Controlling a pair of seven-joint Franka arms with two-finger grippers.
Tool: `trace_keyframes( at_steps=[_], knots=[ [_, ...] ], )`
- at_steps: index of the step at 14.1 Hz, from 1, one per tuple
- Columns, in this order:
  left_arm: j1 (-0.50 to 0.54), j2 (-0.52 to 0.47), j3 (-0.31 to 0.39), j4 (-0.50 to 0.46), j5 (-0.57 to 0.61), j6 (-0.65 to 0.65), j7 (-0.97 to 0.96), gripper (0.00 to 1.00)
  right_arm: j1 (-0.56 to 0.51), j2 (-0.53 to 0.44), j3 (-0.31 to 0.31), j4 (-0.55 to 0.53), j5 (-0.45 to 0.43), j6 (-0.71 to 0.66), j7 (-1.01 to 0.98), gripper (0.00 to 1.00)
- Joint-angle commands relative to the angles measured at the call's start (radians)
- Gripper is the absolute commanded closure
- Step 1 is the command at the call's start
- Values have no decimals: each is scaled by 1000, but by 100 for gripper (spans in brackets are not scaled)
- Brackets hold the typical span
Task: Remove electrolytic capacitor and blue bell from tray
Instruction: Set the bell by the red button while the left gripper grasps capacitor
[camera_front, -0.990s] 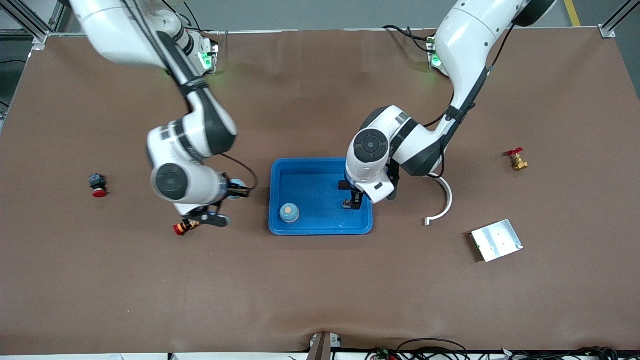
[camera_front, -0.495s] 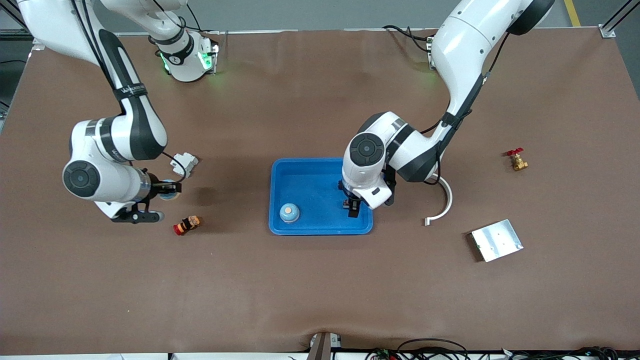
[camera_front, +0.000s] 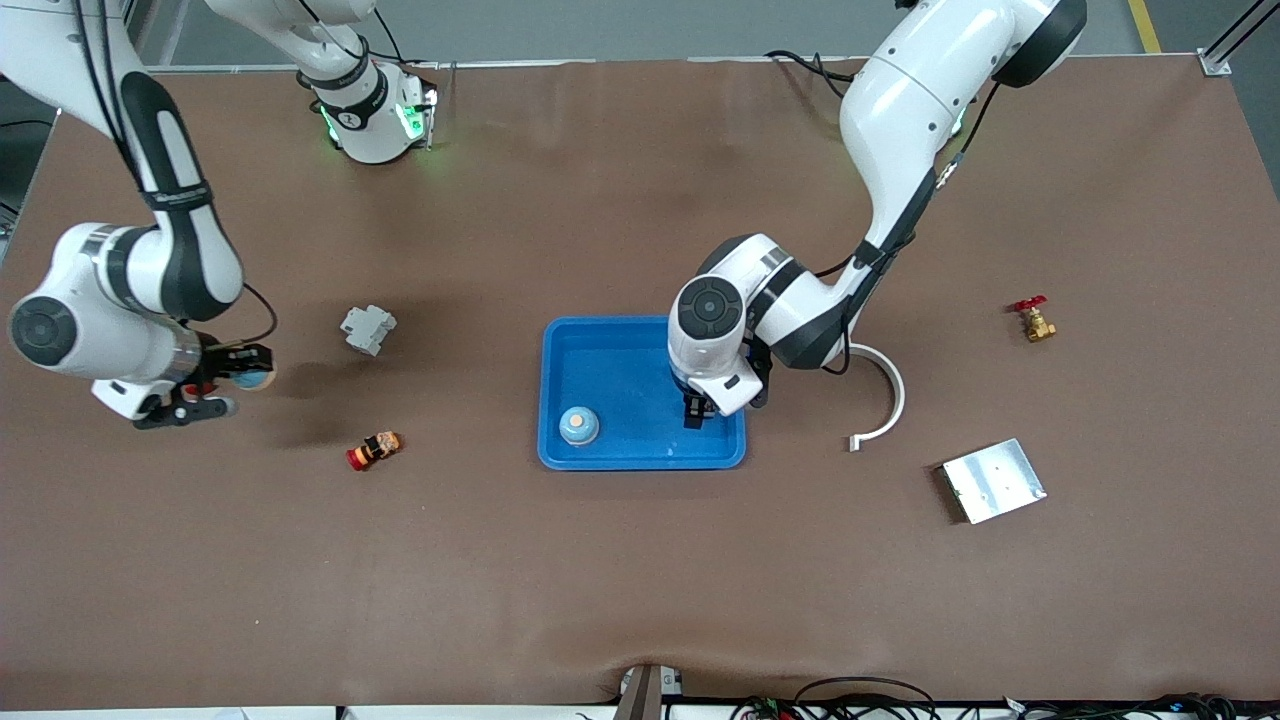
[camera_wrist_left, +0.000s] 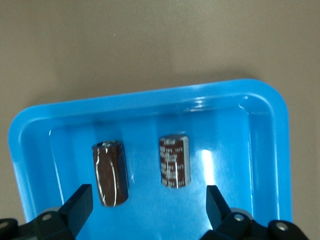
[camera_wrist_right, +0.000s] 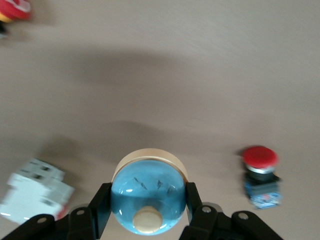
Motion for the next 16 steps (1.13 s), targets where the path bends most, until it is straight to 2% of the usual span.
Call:
trace_keyframes(
  at_steps=[1,7,8,9,10,11,14,16],
  knots=[
    [-8,21,20,27,32,0,-3,0,-22,20,-17,-19,4,23,-46,100],
    [-1,45,30,27,49,35,15,0,-25,101,-31,-21,17,30,-98,98],
    [-2,52,32,27,51,48,15,0,-25,117,-32,-18,21,33,-97,82],
    [-4,58,32,27,51,61,15,0,-24,129,-34,-16,30,49,-97,54],
    [-5,62,33,27,51,72,15,0,-24,135,-37,-15,33,53,-97,32],
    [-7,65,40,27,51,77,15,0,-24,135,-40,-12,33,52,-97,0],
    [-11,75,43,27,51,101,11,0,-1,132,-55,69,37,-17,-91,0],
    [-16,79,44,27,51,106,11,0,31,129,-57,138,88,-107,-80,0]
  ],
)
